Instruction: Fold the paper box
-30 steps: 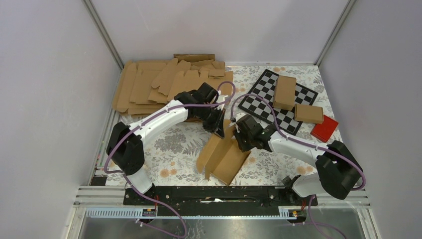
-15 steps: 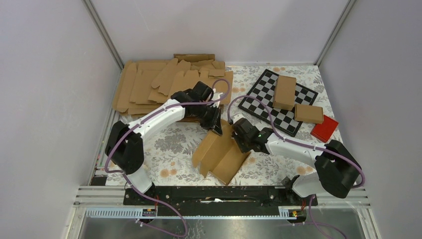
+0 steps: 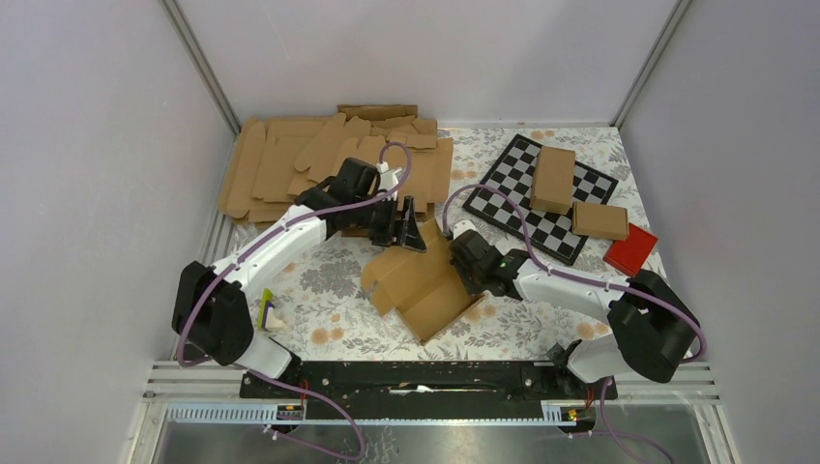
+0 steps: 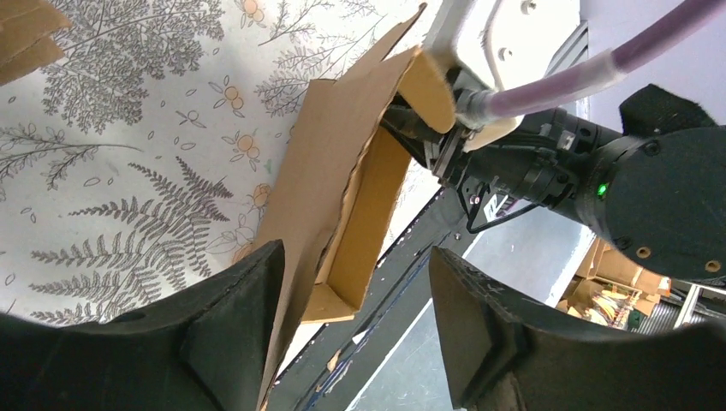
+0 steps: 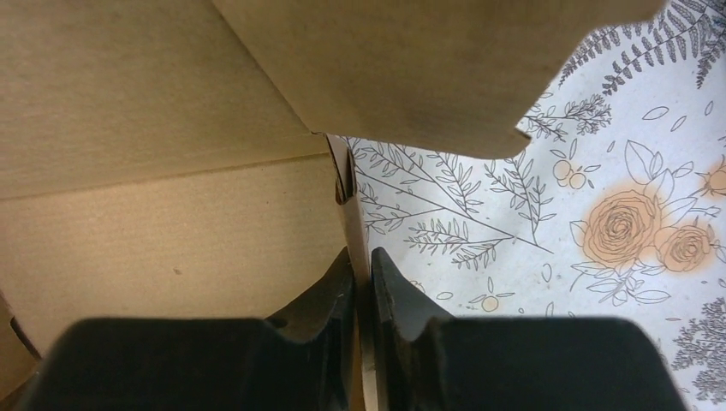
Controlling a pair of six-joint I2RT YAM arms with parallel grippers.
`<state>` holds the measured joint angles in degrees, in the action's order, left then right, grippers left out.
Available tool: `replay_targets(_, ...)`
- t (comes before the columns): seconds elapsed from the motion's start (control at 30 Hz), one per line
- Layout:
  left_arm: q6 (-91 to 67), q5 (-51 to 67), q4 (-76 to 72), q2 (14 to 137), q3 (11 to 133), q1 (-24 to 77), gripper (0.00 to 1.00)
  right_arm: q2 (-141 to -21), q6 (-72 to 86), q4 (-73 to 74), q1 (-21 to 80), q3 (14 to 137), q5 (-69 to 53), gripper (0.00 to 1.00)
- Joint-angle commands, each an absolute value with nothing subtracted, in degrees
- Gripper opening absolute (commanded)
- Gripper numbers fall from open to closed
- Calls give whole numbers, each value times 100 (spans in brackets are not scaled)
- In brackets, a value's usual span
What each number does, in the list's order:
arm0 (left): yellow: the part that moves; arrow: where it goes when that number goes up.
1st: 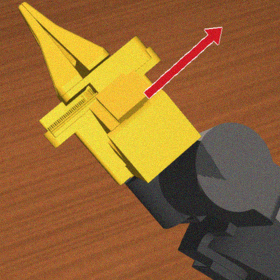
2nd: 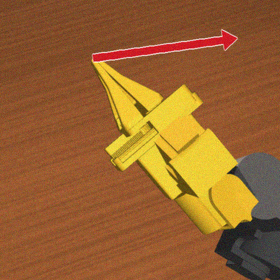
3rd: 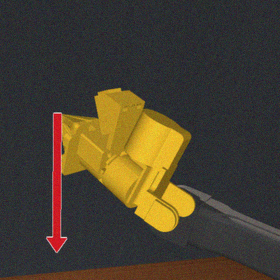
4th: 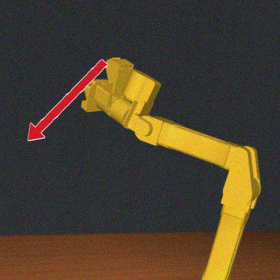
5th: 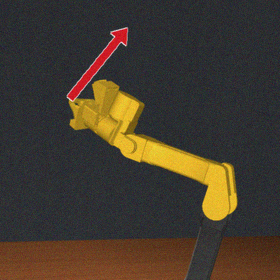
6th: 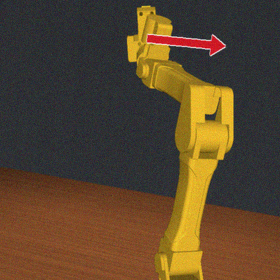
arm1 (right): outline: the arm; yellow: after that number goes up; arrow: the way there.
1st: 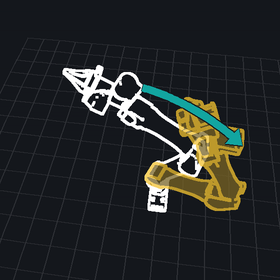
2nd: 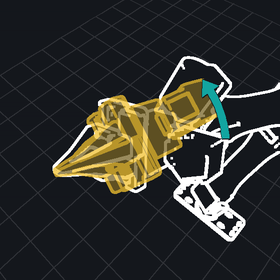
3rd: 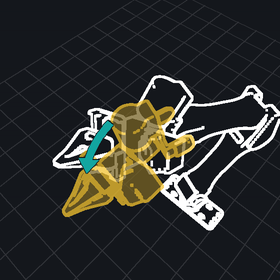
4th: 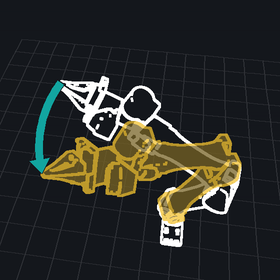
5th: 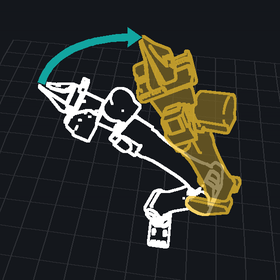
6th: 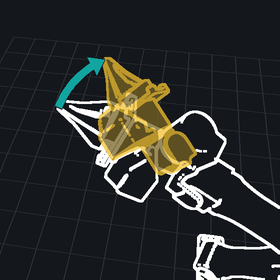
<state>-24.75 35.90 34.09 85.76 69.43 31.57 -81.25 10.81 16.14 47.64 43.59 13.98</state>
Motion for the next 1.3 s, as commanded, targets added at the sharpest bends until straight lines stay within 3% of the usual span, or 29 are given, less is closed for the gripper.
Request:
replay_targets(0.0, -2566, 3563, 2975, 8142, 6631, 3024, 65, -7884, 1272, 1121, 4789, 4172, 1360, 7)
replay_targets(0.13, -2418, 3583, 2951, 8052, 6408, 2971, 69, -7746, 1316, 848, 4790, 4051, 1026, 12)
replay_targets(0.23, -2382, 3783, 2957, 8179, 6310, 2971, 68, -7726, 1279, 608, 4790, 3966, 878, 24)
replay_targets(0.47, -2343, 3813, 2987, 8216, 6298, 2971, 66, -7878, 1173, 509, 4788, 4095, 902, 36)
replay_targets(0.7, -2303, 3742, 3048, 8232, 6363, 2971, 64, -7717, 1121, 576, 4783, 4111, 905, 60)
replay_targets(1.03, -2306, 3868, 3021, 8486, 6371, 2971, 64, -6991, 2443, 1148, 4680, 4163, 1191, 77)
replay_targets(1.27, -2398, 4057, 2900, 8714, 6506, 2979, 65, -6691, 4033, 1781, 4667, 3899, 1507, 78)
